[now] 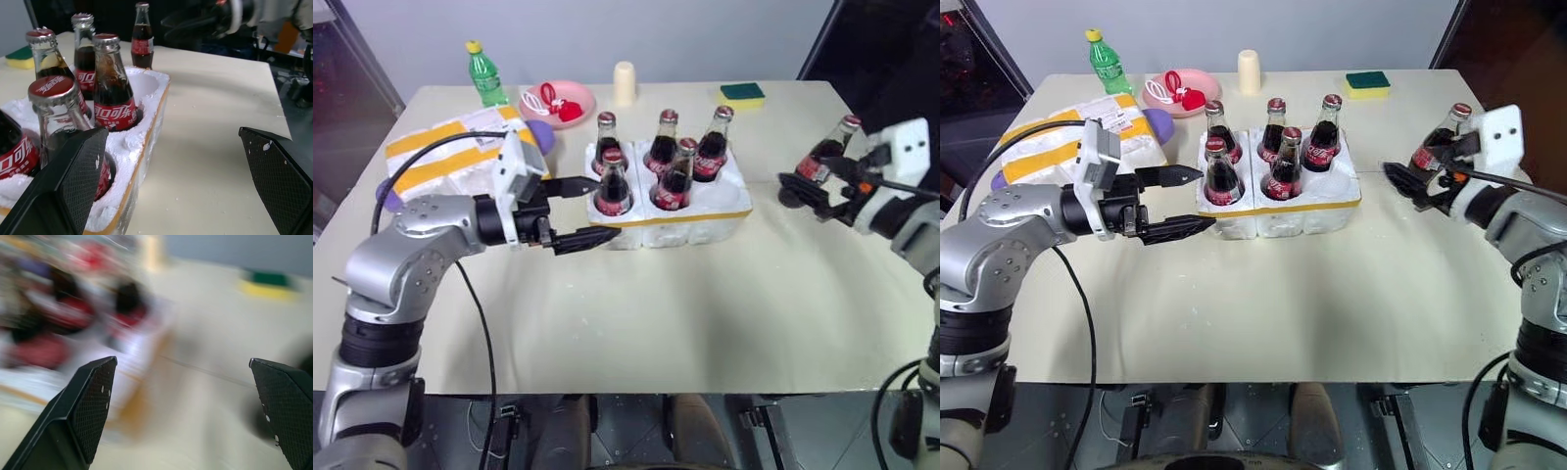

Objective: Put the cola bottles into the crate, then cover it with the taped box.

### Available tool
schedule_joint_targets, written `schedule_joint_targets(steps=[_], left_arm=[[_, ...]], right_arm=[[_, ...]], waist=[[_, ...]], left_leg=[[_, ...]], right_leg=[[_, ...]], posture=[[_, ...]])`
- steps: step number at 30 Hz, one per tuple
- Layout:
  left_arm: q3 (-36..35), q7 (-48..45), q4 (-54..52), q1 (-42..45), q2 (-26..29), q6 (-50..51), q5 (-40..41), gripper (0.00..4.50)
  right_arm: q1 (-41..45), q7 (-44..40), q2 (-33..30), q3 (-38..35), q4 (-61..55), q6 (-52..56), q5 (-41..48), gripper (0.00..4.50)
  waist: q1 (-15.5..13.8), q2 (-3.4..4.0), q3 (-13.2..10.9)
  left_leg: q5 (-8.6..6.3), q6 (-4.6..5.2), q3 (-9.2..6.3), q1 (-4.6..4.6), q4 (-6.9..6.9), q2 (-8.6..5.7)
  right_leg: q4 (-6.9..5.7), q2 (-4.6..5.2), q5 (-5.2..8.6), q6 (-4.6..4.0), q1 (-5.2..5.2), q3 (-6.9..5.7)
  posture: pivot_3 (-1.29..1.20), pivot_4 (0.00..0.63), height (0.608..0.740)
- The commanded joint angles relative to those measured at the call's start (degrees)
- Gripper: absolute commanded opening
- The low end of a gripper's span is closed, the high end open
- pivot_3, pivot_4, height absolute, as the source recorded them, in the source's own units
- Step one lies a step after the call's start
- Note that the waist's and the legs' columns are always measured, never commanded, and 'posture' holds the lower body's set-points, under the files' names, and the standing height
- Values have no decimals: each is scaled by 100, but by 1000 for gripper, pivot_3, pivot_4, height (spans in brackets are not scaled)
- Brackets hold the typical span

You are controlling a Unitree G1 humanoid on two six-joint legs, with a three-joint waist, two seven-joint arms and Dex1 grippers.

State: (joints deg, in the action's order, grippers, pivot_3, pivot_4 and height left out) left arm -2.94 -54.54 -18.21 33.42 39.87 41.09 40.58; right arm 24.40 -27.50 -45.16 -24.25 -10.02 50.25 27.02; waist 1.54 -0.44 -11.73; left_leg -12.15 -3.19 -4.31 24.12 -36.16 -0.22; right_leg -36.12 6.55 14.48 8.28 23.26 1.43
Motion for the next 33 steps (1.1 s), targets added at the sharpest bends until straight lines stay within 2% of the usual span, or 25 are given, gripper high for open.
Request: schedule_joint_targets(steps=[1,5,15,26,28,31,33], left_arm=[[-6,-40,-58,142,-22,-149,-22,4500],[-8,-44,-90,147,-40,-147,-37,4500],[-96,17,-196,45,33,-123,-55,4500],[-65,13,-121,136,7,-179,-145,4500],[-54,9,-111,153,-2,-182,-150,4500],[-58,1,-105,158,2,-180,-147,4500],[-62,2,-102,157,2,-171,-140,4500]], right_arm=[[146,240,64,-35,546,-725,-383,4442],[392,514,156,182,1518,-1559,-894,4442],[1466,221,558,120,3396,-2235,-586,4442],[2751,36,759,543,6065,-3521,-1074,4442],[2861,9,783,568,6331,-3747,-1118,3912],[2927,-113,795,561,6419,-3985,-1114,2733],[2856,-277,820,508,6167,-4025,-998,2759]], waist=[[2,0,0],[12,1,0],[78,1,-1],[99,1,-1],[93,2,-1],[100,2,-1],[104,5,-3]], left_leg=[[0,0,1,0,1,0],[0,0,0,-2,7,0],[0,0,-1,-1,8,0],[1,-1,-1,-3,13,0],[1,-1,-1,-2,14,0],[1,-1,-1,-2,15,0],[1,-1,-1,-2,17,0]], right_leg=[[0,0,-1,1,1,1],[-2,-1,-1,3,3,0],[-2,0,-2,4,2,0],[-2,-1,-2,4,2,0],[-2,-1,-2,4,3,0],[-1,-1,-2,4,3,0],[-2,-1,-2,5,4,0]], posture=[[0,150,739],[0,150,739],[0,150,739],[0,150,739],[0,150,739],[0,150,739],[0,150,739]])
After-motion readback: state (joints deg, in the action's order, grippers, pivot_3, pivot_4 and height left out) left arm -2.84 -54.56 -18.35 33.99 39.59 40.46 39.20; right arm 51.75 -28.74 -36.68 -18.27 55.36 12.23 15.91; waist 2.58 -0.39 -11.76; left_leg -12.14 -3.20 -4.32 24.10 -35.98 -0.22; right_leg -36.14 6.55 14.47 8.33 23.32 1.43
